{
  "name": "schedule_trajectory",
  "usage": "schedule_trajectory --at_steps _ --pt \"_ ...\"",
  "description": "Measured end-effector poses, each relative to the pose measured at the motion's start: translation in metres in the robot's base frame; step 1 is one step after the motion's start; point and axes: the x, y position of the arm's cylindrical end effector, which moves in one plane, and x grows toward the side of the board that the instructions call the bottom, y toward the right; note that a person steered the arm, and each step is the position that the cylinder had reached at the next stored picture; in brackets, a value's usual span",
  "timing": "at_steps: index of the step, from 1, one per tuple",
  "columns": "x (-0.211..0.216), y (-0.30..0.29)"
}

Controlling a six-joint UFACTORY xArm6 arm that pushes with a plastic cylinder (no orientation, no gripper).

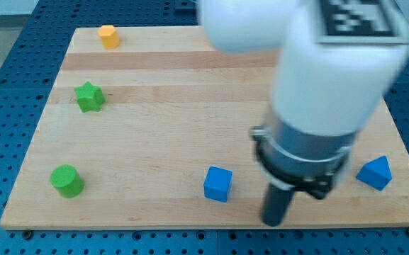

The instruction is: Move the green circle into the yellow heart

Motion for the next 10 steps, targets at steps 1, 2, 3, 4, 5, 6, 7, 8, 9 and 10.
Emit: schedule_trajectory --at_steps 1,2,3,4,5,6,7,8,9,10 --pt "0.0 -0.068" --pt "0.0 -0.136" --pt "0.0 -0.201" --pt "0.0 -0.262" --pt "-0.023 -0.286" --pt "-0.059 -0.286" --pt "-0.089 -0.288" --pt "-0.115 -0.289" --pt "-0.118 -0.28" --pt "-0.117 -0.262"
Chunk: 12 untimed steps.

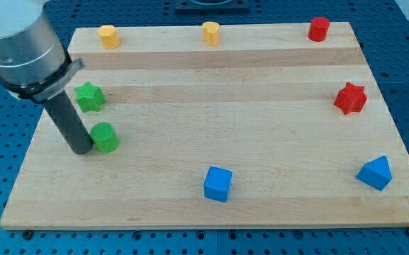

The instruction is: Move the green circle into the yellow heart

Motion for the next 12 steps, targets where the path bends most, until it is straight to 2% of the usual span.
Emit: schedule_trajectory --at_steps 2,4,6,8,10,12 --pt "-0.01 0.054" --pt "-0.064 0.101" --pt "-0.09 0.156" --pt "-0.146 0.168" --pt "-0.184 0.194" --pt "-0.167 0.233"
